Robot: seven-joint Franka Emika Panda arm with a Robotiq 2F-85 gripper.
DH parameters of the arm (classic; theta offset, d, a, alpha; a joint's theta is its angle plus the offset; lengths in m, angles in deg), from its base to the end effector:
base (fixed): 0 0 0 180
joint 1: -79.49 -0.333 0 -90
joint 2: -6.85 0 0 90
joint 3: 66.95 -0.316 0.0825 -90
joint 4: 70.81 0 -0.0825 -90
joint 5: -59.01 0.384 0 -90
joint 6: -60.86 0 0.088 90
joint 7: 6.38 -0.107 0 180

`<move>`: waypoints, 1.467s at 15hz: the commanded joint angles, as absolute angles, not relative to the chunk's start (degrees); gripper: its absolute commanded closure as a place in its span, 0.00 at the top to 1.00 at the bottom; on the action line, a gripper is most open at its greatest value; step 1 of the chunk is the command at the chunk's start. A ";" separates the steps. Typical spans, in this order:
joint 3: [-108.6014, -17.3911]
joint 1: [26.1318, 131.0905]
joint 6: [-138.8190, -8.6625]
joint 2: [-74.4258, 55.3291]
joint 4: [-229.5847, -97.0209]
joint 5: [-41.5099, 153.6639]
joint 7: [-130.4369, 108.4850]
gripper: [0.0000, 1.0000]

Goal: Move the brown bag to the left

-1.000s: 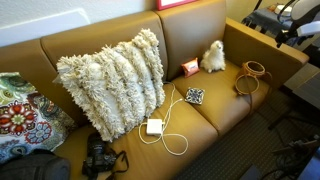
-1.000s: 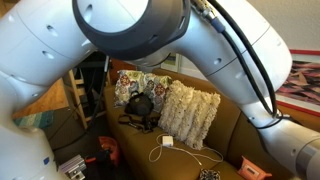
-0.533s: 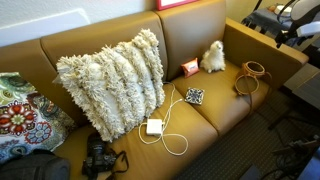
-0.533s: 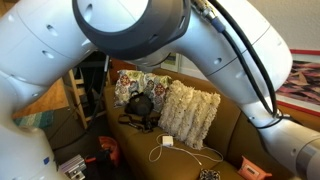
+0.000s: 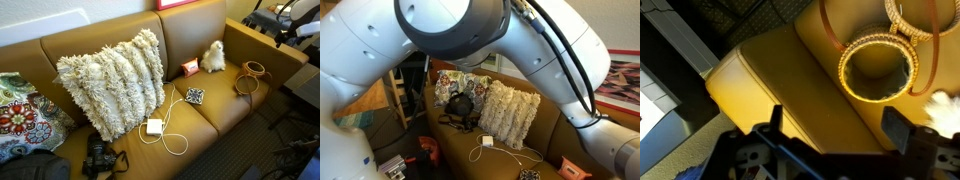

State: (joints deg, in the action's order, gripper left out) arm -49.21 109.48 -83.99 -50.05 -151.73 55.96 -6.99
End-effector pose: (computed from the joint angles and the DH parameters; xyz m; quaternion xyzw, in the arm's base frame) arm 0.5299 -0.5105 0.1350 0.9358 -0.3136 0.0165 0.1599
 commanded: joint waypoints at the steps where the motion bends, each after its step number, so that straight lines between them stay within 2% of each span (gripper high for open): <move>1: -48.30 109.31 -85.12 -51.83 -151.03 55.43 -6.35 1.00; 11: -47.19 109.20 -85.72 -55.24 -150.61 52.88 -4.68 1.00; 15: -51.00 111.50 -78.56 -54.83 -150.09 53.36 3.53 1.00; 16: -52.59 111.56 -77.45 -62.89 -143.43 53.93 3.31 1.00; 22: -57.18 110.28 -77.60 -78.46 -131.23 51.73 10.99 1.00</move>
